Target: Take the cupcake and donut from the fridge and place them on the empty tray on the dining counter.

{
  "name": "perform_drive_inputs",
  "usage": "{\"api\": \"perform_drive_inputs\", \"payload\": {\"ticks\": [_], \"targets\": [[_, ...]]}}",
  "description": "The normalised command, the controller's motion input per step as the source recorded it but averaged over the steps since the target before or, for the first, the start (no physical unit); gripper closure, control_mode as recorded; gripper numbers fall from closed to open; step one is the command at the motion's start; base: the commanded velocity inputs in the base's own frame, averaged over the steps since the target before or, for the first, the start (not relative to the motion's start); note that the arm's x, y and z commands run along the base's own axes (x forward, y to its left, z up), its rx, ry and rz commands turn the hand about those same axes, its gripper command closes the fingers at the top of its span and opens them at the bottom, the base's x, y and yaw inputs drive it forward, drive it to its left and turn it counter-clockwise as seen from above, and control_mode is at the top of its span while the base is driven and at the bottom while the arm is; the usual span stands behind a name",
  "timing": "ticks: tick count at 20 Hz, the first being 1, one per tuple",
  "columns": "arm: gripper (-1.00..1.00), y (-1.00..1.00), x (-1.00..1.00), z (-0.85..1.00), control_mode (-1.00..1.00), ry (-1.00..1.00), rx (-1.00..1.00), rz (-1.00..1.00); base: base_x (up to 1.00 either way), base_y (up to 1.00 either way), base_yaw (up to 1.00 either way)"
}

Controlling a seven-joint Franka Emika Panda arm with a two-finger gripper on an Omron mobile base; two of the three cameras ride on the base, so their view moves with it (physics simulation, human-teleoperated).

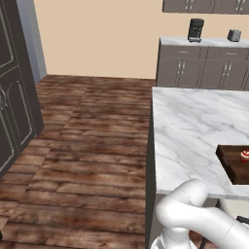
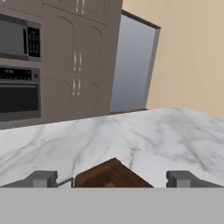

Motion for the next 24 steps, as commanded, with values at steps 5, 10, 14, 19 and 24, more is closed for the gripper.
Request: {"api": "perform_drive_inputs", "payload": {"ticks": [5, 10, 14, 19, 24], "targets": [[-1.0, 0.14, -0.73, 0.78, -1.0, -0.01, -0.16, -0.07, 0.0, 0.0, 0.0], [-1.0, 0.87, -0.59, 0.53, -1.0, -0.01, -0.39, -0.2, 0.0, 0.0, 0.0], [-1.0, 1.0, -0.37, 0.06, -1.0, -0.15, -0.45, -0.19, 0.0, 0.0, 0.0], [-1.0, 0.95, -0.4, 0.0, -1.0, -0.09, -0.17, -0.1, 0.0, 0.0, 0.0], [-1.0, 0.51, -0.3, 0.29, -1.0, -0.01, 0.0, 0.01, 0.0, 0.0, 0.0]]}}
